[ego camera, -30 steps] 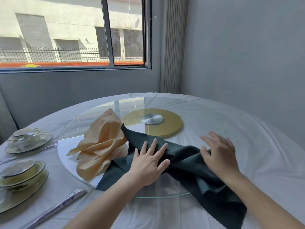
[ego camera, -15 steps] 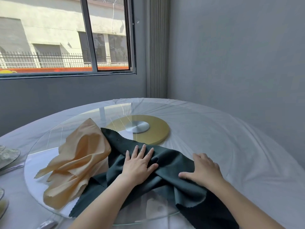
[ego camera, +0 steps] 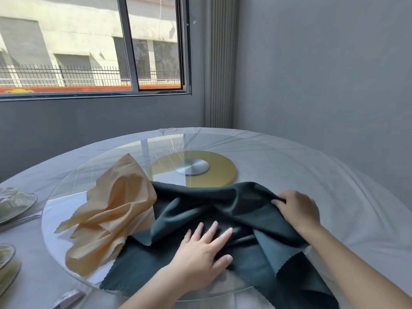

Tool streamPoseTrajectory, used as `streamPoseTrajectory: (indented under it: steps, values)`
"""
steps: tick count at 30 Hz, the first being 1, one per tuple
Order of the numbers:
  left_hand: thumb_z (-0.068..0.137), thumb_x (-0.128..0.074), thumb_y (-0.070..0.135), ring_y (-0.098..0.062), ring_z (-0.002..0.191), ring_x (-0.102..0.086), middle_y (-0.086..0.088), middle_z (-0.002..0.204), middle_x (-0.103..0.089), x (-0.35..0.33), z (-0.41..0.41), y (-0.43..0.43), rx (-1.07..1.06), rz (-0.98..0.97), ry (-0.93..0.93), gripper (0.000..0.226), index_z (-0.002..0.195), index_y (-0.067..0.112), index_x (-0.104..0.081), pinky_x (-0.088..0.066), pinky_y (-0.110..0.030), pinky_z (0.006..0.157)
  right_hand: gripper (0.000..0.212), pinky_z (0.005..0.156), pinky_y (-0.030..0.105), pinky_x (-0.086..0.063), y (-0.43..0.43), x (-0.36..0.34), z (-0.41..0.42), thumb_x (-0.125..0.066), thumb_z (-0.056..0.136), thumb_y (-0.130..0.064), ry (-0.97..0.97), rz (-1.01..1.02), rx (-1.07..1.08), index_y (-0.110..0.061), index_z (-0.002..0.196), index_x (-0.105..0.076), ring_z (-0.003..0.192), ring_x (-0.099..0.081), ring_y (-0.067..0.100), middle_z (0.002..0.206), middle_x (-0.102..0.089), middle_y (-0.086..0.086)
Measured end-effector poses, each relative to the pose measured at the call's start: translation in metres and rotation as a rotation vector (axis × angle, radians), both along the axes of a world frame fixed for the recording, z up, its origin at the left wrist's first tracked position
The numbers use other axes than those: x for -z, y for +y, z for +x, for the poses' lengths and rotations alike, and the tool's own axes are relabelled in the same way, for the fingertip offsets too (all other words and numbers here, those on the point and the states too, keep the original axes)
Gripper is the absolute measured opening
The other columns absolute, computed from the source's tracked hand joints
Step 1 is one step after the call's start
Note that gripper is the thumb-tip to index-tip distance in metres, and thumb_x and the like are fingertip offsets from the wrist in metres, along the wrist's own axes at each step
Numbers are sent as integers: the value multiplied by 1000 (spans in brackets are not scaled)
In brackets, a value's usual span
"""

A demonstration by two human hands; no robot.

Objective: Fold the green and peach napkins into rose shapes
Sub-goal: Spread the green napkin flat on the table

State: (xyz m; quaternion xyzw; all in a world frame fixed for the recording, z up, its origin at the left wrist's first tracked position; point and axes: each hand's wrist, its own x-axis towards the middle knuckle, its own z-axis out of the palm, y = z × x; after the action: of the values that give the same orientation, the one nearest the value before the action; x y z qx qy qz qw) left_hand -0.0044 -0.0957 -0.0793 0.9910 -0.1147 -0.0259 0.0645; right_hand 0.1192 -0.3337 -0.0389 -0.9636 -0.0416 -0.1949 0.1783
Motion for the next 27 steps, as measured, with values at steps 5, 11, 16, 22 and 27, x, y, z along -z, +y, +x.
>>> streamPoseTrajectory:
  steps: [5, 11, 16, 22, 27]
  values:
    - [97, -28, 52, -26, 145, 9, 7, 159, -3, -5, -10, 3, 31, -14, 55, 49, 143, 52, -13, 1, -46, 117, 40, 87, 38, -35, -8, 1, 10, -58, 88, -39, -80, -102, 127, -18, 121, -59, 111, -51, 31, 123, -58, 9]
    - [97, -30, 49, -25, 145, 9, 10, 158, -4, -5, -17, 3, 21, -33, 47, 47, 142, 53, -16, 2, -45, 118, 84, 115, 47, 0, 20, 12, -30, -13, 80, -78, 319, -270, -44, -29, 148, -11, 144, -3, 27, 157, -4, 13]
    - [97, -32, 44, -25, 146, 6, 13, 157, -8, -5, -21, 4, 21, -61, 35, 46, 141, 53, -21, 0, -46, 118, 78, 116, 48, 2, 19, 24, -41, -3, 78, -78, 578, -235, -106, -42, 147, -8, 145, 1, 24, 158, -1, 8]
    - [97, -33, 41, -22, 146, 3, 16, 156, -12, -3, -27, 7, 30, -95, 27, 44, 139, 54, -25, -1, -44, 118, 70, 116, 46, -1, 2, 28, -11, -8, 80, -78, 575, -253, -159, -48, 144, -9, 145, 3, 17, 158, 2, 1]
    - [97, -33, 42, -22, 146, 2, 15, 156, -13, -5, -28, 8, 38, -96, 27, 44, 139, 53, -26, -1, -43, 118, 67, 117, 47, -2, -2, 26, 4, -10, 85, -74, 572, -300, -101, -46, 145, -7, 145, 1, 19, 158, 1, 2]
